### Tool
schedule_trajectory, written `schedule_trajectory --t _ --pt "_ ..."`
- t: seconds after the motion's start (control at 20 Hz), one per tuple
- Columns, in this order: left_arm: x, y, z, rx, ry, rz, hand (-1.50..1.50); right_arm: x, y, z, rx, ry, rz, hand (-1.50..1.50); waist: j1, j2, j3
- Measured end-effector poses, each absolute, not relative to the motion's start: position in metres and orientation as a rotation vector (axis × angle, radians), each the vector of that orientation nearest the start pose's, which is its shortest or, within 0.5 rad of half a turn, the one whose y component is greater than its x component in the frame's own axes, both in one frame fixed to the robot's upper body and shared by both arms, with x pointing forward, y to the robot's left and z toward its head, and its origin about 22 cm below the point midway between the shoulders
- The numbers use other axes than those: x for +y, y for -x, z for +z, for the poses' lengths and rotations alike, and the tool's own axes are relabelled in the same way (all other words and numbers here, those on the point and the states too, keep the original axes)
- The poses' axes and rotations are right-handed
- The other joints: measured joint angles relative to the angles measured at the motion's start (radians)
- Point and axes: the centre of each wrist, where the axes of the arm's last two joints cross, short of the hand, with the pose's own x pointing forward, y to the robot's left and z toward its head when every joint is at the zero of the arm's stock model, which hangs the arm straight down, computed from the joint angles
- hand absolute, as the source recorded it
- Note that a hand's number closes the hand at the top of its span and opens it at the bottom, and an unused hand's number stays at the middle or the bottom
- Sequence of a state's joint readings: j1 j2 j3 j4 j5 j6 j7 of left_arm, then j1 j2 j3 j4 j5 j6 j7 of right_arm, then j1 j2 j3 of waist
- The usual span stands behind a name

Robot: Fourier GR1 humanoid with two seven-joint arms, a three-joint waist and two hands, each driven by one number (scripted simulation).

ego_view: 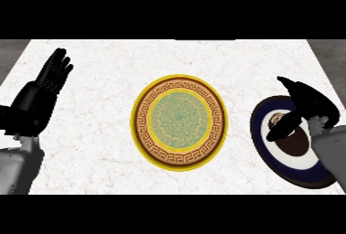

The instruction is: Pick the cupcake from the plate and place it in the plate

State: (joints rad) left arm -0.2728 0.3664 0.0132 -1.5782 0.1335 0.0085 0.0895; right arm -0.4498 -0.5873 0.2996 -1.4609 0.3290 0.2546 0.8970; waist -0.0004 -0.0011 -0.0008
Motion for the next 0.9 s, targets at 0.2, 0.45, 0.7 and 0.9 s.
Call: schedule_trajectory --t 0.2,0.45,0.7,0.9 --pt "0.282 -0.299 0.104 -1.750 -0.136 -0.234 0.00 -0.262 -0.327 0.106 -0.707 0.866 0.850 -1.50 0.002 0.001 0.000" --pt "0.285 -0.299 0.102 -1.746 -0.141 -0.234 0.00 -0.269 -0.333 0.091 -0.623 0.881 0.847 -1.50 0.003 0.001 0.001" --pt "0.281 -0.298 0.101 -1.749 -0.144 -0.237 0.00 -0.278 -0.328 0.068 -0.577 0.868 0.844 -1.50 0.002 0.001 0.001" --pt "0.279 -0.293 0.098 -1.753 -0.138 -0.235 0.00 -0.291 -0.331 0.053 -0.555 0.844 0.850 -1.50 0.003 0.002 0.001"
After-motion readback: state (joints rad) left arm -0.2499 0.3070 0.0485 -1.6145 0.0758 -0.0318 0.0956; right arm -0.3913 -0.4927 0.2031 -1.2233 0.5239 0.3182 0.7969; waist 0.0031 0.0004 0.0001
